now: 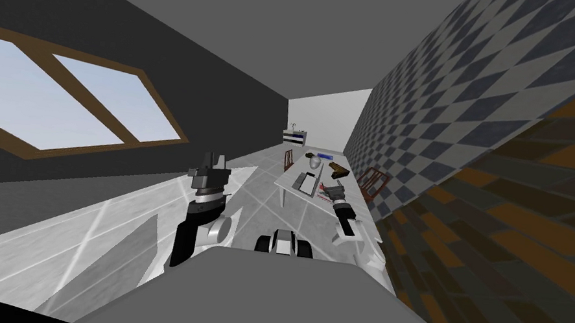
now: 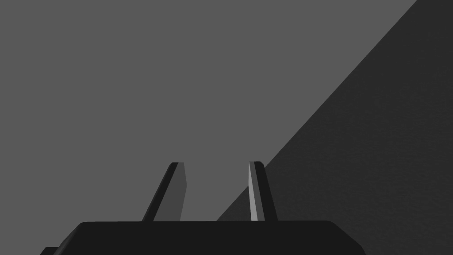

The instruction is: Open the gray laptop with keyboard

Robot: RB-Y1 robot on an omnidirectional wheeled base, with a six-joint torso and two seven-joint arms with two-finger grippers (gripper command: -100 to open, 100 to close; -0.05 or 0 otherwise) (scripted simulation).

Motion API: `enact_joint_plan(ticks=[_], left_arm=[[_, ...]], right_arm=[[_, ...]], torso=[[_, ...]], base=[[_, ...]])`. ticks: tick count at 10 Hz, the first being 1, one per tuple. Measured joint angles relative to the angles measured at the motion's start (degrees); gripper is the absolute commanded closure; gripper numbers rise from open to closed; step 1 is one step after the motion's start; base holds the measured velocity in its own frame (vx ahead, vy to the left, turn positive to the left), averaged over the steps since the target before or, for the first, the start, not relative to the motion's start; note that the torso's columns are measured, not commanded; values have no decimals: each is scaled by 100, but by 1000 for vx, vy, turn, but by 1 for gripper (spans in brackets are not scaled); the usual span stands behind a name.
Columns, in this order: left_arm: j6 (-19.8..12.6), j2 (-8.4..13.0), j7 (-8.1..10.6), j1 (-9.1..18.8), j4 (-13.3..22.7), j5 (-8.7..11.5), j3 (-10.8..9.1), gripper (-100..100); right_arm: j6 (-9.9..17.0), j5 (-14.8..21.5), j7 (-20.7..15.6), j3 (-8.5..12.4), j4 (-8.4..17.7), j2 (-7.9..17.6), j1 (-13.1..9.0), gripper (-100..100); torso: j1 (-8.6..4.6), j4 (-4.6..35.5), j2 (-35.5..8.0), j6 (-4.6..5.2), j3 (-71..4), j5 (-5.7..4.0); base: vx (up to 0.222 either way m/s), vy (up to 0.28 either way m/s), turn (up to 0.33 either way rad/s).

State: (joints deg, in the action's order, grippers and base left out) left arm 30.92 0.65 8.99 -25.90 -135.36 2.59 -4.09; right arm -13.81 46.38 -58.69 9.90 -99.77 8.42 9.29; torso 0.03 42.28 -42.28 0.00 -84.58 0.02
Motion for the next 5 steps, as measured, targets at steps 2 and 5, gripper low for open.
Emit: enact_joint_plan(ticks=[2, 5], left_arm=[[0, 0, 0, 0, 0, 0, 0, 0], [0, 0, 0, 0, 0, 0, 0, 0]], right_arm=[[108, 256, -260, 61, 209, -31, -124, -100], [145, 560, -660, 194, 516, -165, -259, -100]], torso=[[-3, 2, -3, 0, 4, -2], [-2, 0, 3, 1, 0, -2]], base=[[55, 73, -29], [52, 69, -29]])
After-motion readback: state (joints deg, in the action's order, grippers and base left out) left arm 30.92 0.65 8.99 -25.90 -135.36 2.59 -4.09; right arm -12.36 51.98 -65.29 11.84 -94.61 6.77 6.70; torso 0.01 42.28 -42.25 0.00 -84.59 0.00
